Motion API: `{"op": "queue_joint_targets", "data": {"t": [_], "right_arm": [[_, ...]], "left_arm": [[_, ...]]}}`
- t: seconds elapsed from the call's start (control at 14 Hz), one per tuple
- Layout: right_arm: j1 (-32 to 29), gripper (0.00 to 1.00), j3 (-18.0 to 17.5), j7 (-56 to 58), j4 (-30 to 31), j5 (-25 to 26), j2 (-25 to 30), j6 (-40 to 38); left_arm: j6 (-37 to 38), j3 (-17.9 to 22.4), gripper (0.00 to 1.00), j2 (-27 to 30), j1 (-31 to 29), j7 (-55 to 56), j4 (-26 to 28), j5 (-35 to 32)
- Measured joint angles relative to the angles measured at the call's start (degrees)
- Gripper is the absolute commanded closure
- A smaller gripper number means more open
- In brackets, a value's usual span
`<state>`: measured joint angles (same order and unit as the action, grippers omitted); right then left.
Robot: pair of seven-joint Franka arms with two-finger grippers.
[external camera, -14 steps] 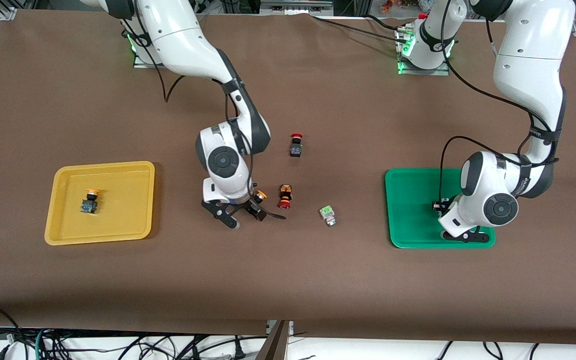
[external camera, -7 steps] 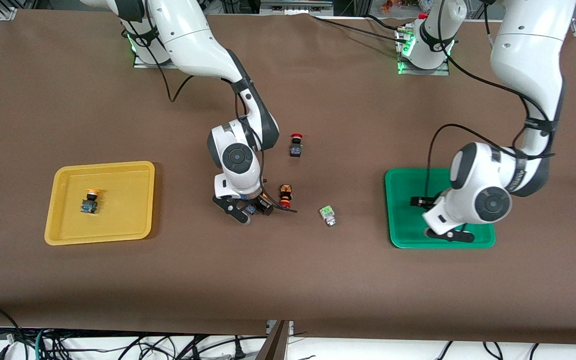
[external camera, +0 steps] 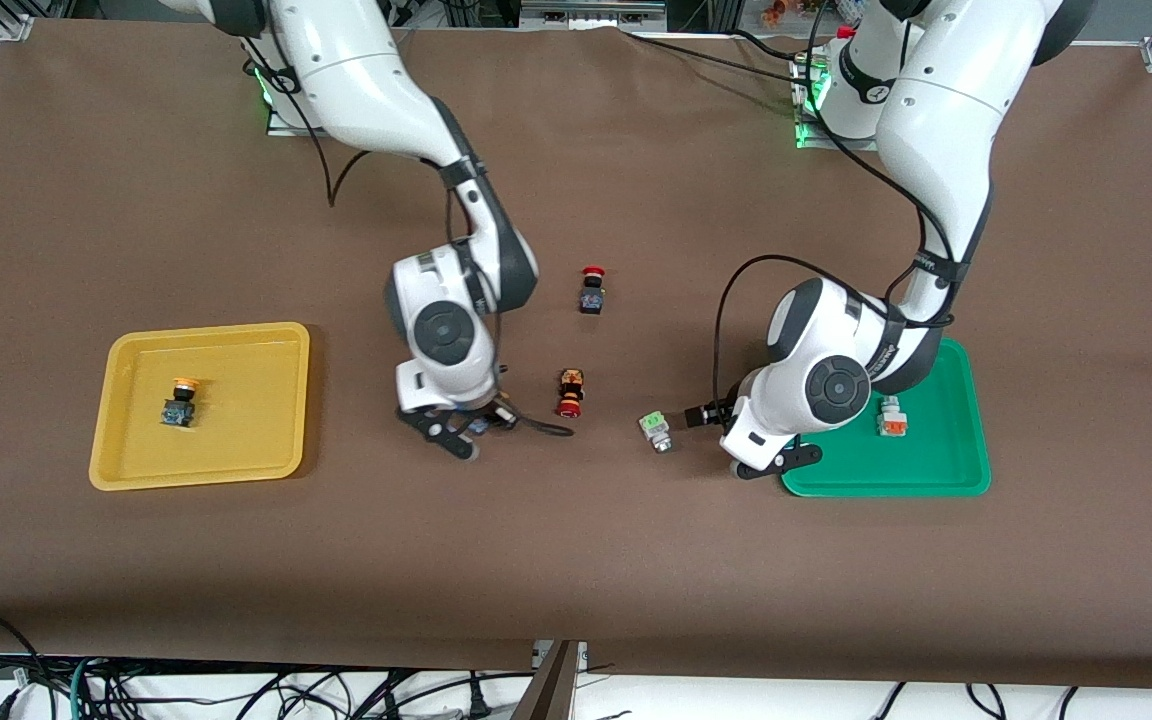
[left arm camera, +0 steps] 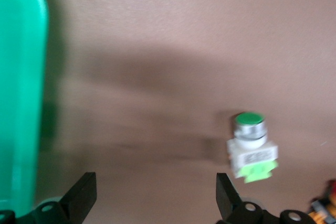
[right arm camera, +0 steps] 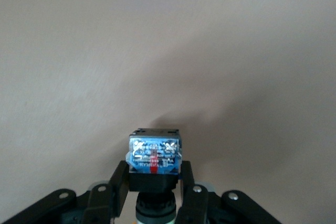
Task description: Place green and yellow buttons in trays
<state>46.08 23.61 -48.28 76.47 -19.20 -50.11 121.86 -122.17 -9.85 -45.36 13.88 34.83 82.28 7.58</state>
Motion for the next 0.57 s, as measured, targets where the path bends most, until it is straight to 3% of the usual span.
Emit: {"op": "queue_joint_targets", "data": {"t": [0.21, 0.36, 0.43, 0.57], "right_arm": [[-6.7, 1.0, 4.4, 20.9, 0.0, 0.0, 3.8, -11.4], [-9.7, 1.0, 9.5, 35.9, 1.3, 0.0, 4.5, -14.7], [-11.1, 1.0, 11.2, 42.8, 2.5, 0.0, 4.5, -14.9], [-14.7, 1.0, 12.2, 52.9, 5.0, 0.0, 4.5, -14.9]], "left_arm": [[-5.2, 0.0, 0.0, -2.7, 2.2, 8.4, -1.9, 0.7], [-7.5, 0.0, 0.0, -3.9, 4.3, 13.0, -2.5, 0.7], [-8.2, 0.0, 0.05, -4.3, 5.2, 14.6, -2.6, 0.7], [-8.6, 0.1, 0.43, -5.2, 6.3, 16.0, -2.7, 0.7]]}}
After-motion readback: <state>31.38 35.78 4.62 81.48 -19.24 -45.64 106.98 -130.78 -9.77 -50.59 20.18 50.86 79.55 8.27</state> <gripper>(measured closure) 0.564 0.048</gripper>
